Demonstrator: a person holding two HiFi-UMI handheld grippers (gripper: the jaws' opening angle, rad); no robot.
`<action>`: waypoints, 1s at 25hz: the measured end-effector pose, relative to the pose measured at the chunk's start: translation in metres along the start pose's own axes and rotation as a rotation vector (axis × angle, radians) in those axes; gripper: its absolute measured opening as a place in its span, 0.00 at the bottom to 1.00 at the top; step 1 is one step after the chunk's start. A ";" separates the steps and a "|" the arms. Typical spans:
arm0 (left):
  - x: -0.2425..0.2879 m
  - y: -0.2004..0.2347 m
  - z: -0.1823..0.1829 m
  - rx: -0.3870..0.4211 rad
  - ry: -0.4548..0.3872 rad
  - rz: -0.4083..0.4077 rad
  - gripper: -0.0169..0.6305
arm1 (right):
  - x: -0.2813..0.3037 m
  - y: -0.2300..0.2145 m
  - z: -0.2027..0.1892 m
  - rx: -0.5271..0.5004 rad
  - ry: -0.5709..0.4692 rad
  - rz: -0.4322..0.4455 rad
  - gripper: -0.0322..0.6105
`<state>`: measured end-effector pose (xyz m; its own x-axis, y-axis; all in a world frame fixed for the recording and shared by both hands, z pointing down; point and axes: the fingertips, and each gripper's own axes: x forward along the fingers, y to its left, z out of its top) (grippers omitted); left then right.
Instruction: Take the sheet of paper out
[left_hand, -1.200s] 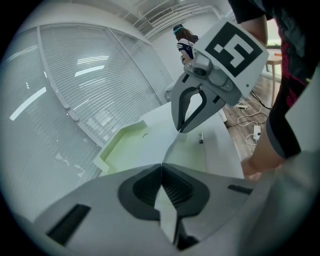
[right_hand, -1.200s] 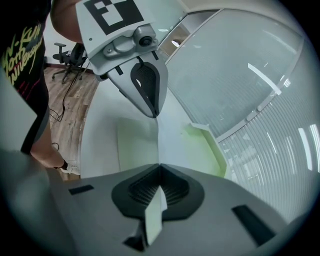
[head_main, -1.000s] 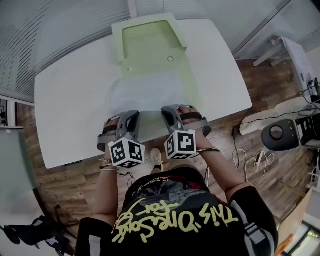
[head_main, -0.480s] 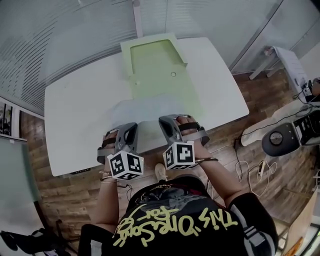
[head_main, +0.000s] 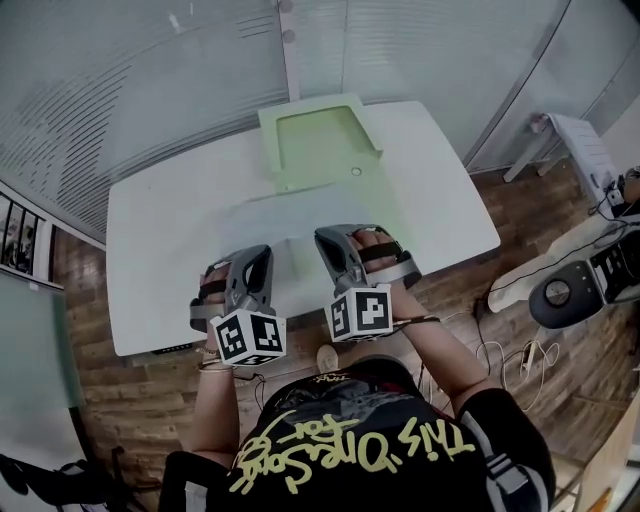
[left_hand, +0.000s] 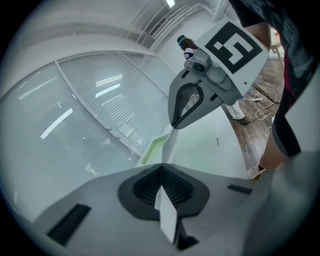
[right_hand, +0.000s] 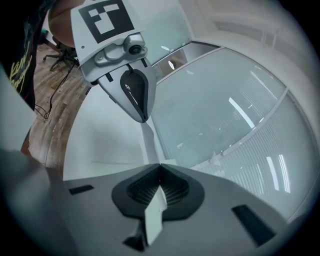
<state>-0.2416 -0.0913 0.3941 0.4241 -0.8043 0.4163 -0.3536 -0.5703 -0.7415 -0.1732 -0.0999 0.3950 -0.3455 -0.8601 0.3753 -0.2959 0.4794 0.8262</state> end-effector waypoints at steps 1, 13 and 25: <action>-0.002 0.005 0.002 0.005 -0.003 0.014 0.04 | -0.001 -0.006 0.003 -0.007 -0.007 -0.017 0.06; -0.028 0.056 0.030 0.071 -0.040 0.157 0.04 | -0.021 -0.059 0.037 -0.062 -0.084 -0.153 0.06; -0.056 0.092 0.053 0.115 -0.069 0.266 0.04 | -0.043 -0.094 0.063 -0.079 -0.151 -0.259 0.06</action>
<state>-0.2536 -0.0896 0.2750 0.3866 -0.9072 0.1657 -0.3643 -0.3153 -0.8763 -0.1868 -0.0970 0.2744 -0.3979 -0.9134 0.0858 -0.3237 0.2273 0.9185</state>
